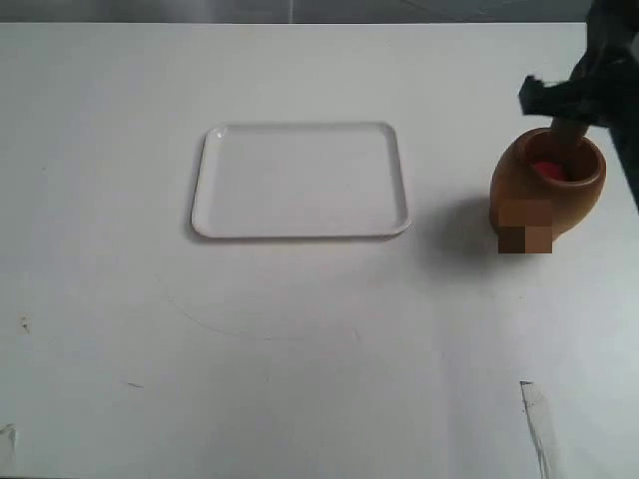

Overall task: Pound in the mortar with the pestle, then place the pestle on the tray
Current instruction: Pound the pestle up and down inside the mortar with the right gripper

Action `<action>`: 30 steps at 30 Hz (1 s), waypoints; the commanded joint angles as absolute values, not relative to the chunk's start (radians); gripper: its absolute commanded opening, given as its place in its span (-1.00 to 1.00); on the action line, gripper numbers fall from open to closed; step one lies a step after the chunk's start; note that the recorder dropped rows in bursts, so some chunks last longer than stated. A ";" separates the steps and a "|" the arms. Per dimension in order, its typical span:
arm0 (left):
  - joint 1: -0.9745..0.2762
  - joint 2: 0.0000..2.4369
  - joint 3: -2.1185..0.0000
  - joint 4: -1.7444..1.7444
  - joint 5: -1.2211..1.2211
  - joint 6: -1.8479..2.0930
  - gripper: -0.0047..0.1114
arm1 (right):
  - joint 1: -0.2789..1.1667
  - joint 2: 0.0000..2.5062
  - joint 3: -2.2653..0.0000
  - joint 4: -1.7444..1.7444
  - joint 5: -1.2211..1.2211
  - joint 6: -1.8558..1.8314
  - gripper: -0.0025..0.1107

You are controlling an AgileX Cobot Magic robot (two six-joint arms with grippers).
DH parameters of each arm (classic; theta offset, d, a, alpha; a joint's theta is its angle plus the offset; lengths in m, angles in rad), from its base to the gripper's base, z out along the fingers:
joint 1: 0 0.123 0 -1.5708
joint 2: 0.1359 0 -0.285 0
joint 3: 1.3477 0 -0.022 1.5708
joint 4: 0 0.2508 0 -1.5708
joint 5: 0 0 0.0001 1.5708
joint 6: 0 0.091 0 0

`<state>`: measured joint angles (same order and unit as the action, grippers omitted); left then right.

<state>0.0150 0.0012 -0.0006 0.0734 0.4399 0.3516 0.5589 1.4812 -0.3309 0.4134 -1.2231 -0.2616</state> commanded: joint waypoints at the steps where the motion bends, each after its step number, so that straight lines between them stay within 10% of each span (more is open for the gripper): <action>1: 0.007 0.000 0.000 0.066 0.437 0.343 -0.92 | 0.556 1.640 -0.328 0.414 -1.221 -0.217 -0.96; 30: 0.007 0.000 0.000 0.066 0.437 0.343 -0.92 | 0.556 1.236 -0.328 0.449 -1.205 -0.403 -0.96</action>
